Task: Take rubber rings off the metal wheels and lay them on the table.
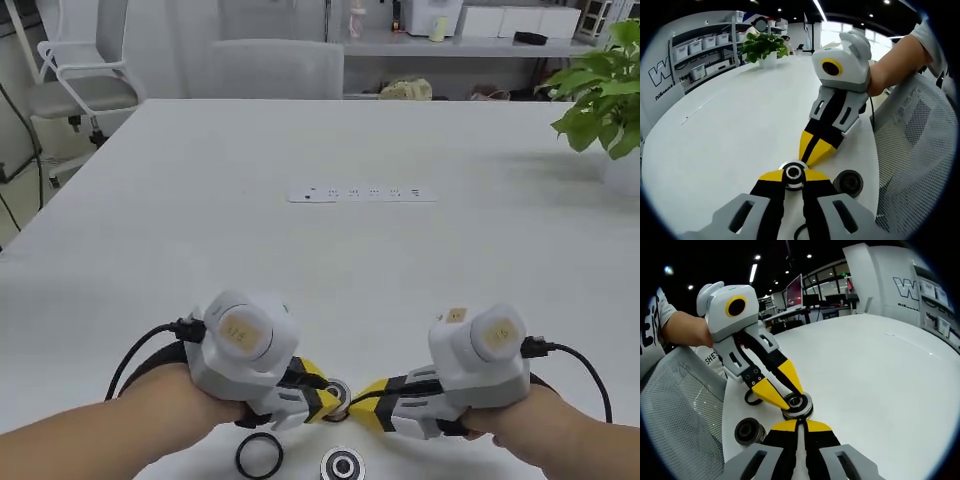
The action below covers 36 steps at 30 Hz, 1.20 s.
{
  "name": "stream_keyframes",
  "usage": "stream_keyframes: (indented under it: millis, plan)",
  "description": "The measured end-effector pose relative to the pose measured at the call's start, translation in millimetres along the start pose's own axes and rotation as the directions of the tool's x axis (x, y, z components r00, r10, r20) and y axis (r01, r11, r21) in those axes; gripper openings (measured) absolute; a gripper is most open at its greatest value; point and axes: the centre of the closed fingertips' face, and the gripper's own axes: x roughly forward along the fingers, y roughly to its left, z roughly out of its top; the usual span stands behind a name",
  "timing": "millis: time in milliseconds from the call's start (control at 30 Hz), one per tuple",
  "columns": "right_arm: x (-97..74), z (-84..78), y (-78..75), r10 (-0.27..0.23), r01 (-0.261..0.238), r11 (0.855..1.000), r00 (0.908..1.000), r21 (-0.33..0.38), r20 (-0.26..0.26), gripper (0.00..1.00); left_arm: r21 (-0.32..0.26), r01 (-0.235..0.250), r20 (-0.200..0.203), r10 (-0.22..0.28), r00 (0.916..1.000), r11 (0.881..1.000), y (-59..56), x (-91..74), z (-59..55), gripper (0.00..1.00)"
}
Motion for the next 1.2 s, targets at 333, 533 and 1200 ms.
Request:
stream_keyframes:
  millis: [333, 533, 1200]
  plan:
    - [-1.8, 0.5, -4.0, -0.010, 0.008, 0.993, 0.9998, 0.115, 0.018, 0.00, -0.002, -0.015, -0.002, 0.015, 0.9999, 1.000, -0.3, 0.0, 0.3, 0.07]
    - [-3.3, 1.4, -4.8, -0.013, 0.009, 0.989, 0.9995, 0.144, 0.030, 0.00, -0.003, -0.017, -0.002, 0.017, 0.9998, 1.000, -0.6, -0.3, 0.3, 0.07]
    - [-7.7, 16.3, -9.8, -0.032, 0.009, 0.974, 0.9944, 0.225, 0.101, 0.00, -0.010, -0.027, -0.002, 0.027, 0.9996, 1.000, 2.3, -1.0, 1.0, 0.07]
